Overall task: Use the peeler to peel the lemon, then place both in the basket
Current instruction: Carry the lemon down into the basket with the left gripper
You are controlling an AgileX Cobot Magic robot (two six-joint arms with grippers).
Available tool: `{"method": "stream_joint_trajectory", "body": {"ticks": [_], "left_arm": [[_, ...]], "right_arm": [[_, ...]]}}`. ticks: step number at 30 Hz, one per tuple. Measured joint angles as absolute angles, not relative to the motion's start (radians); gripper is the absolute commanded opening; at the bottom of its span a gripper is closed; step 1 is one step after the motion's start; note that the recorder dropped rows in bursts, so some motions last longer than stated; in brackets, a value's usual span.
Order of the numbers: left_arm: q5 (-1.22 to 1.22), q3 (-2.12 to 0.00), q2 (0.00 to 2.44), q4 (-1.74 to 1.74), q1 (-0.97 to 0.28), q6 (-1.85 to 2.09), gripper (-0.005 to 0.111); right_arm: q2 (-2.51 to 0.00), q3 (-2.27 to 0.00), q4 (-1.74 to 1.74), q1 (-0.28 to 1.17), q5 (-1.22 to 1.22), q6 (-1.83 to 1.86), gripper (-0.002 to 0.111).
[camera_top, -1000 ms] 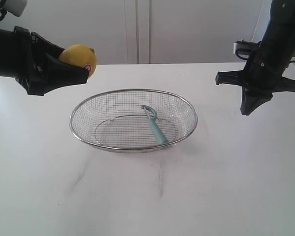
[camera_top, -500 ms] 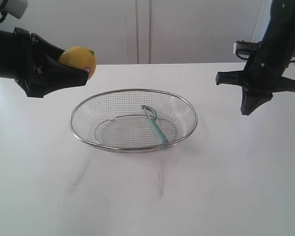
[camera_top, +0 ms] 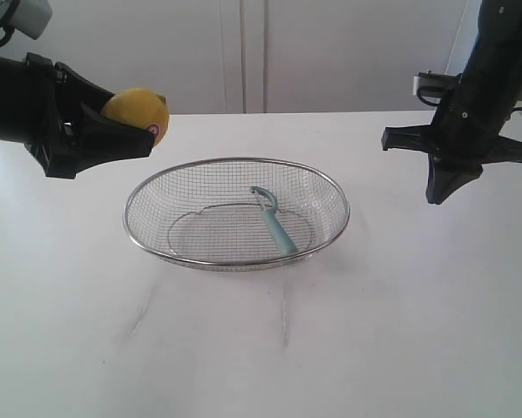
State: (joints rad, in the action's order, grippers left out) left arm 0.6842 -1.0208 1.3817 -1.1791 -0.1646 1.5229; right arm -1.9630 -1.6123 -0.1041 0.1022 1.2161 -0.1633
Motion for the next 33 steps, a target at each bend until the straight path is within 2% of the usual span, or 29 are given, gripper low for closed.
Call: {"method": "stream_joint_trajectory", "body": {"ticks": [9,20,33], "left_arm": [[0.682,-1.021,1.382,-1.179,-0.165,1.523,0.0],[0.586,-1.021,1.382,-1.166,-0.165,1.459,0.0],[0.678,-1.147,1.382,-0.716,-0.165,1.036,0.0]], "right_arm": [[-1.963,-1.612,-0.104,0.102,1.216,-0.163,0.0],[-1.963,-1.612,-0.104,0.102,1.085,-0.163,0.0],[-1.963,-1.612,-0.104,0.102,0.985,-0.163,0.0]]}}
